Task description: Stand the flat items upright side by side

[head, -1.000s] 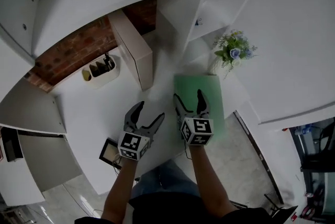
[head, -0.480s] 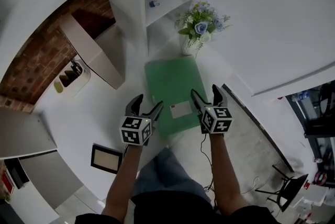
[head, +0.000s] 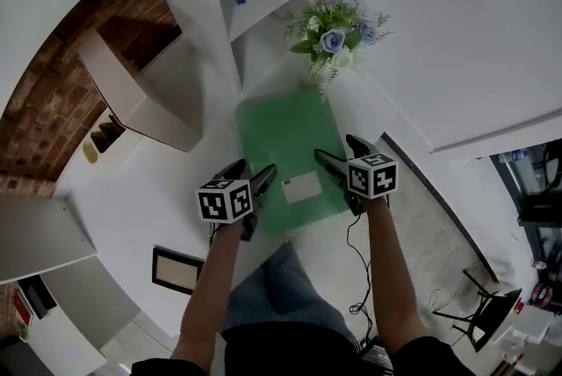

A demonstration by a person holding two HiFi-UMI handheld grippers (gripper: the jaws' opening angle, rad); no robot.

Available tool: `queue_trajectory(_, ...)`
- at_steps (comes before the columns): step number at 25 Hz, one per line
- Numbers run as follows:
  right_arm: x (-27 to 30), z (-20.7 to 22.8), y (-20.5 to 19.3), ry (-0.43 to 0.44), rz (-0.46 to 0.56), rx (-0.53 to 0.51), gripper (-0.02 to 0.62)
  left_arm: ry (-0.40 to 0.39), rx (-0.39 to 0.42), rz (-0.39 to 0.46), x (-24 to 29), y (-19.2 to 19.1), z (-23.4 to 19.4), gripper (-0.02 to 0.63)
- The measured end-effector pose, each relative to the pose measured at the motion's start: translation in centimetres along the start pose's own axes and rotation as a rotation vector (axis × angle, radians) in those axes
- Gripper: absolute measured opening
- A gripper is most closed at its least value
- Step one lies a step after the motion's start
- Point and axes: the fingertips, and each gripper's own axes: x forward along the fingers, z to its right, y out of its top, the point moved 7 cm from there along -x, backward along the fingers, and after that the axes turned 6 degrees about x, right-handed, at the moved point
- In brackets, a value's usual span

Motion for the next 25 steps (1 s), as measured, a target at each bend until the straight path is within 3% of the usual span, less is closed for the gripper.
queue_trajectory(10, 1.9, 0.6, -0.5, 0.049, -0.111, 0.024, 0.410, 0.003, -0.017, -0.102, 1.7, -0.3, 0.2, 0.336)
queue_trajectory(25, 0.8, -1.1, -1.0, 0.007, -0.053, 0.013, 0.402, 0.067, -0.025, -0.064, 1.4, -0.3, 0.7, 0.341)
